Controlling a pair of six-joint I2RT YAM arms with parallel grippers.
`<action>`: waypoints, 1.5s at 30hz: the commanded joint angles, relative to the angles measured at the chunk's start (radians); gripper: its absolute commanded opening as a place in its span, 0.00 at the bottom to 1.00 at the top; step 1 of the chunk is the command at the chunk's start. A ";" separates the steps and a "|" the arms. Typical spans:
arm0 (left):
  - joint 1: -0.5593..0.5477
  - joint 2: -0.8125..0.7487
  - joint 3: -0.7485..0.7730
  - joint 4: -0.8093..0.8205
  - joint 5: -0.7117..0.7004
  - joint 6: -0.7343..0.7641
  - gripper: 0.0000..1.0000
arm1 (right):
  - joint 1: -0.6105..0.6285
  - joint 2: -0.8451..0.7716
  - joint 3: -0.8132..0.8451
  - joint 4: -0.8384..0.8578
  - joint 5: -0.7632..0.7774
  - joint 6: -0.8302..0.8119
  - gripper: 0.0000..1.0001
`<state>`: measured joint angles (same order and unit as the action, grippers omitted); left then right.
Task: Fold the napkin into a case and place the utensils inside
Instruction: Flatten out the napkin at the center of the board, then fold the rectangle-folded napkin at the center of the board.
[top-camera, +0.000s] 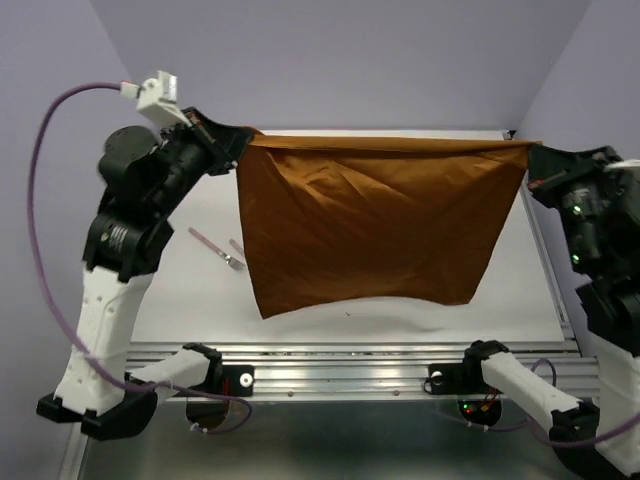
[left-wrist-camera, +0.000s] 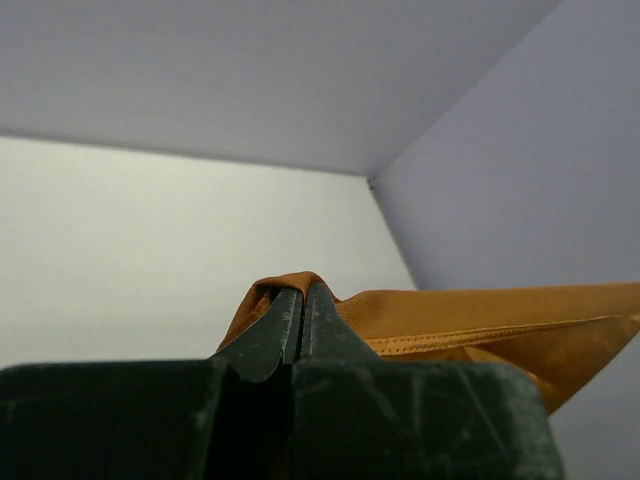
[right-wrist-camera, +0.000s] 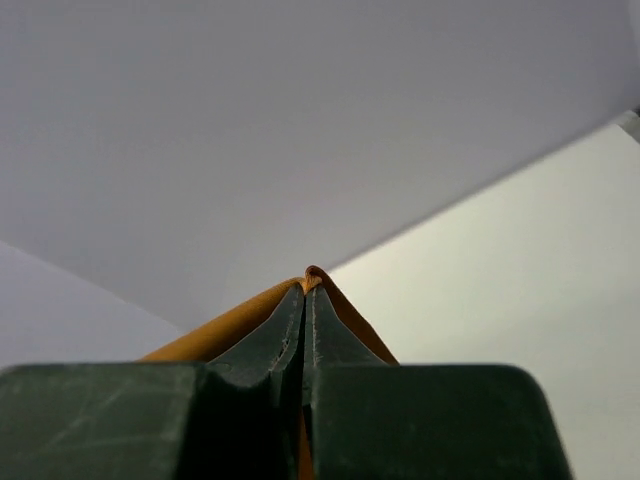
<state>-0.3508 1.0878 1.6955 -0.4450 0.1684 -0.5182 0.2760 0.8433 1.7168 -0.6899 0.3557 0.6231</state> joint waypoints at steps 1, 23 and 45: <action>0.012 0.104 -0.115 0.084 -0.064 0.014 0.00 | -0.009 0.140 -0.144 0.006 0.209 -0.059 0.01; 0.029 0.814 -0.024 0.256 -0.017 0.086 0.00 | -0.290 0.919 -0.197 0.418 -0.192 -0.181 0.01; -0.014 0.604 -0.259 0.203 0.014 0.057 0.00 | -0.423 0.700 -0.511 0.276 -0.520 -0.040 0.01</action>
<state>-0.3370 1.8404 1.4986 -0.2474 0.1806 -0.4507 -0.1223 1.6272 1.2716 -0.3840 -0.0837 0.5182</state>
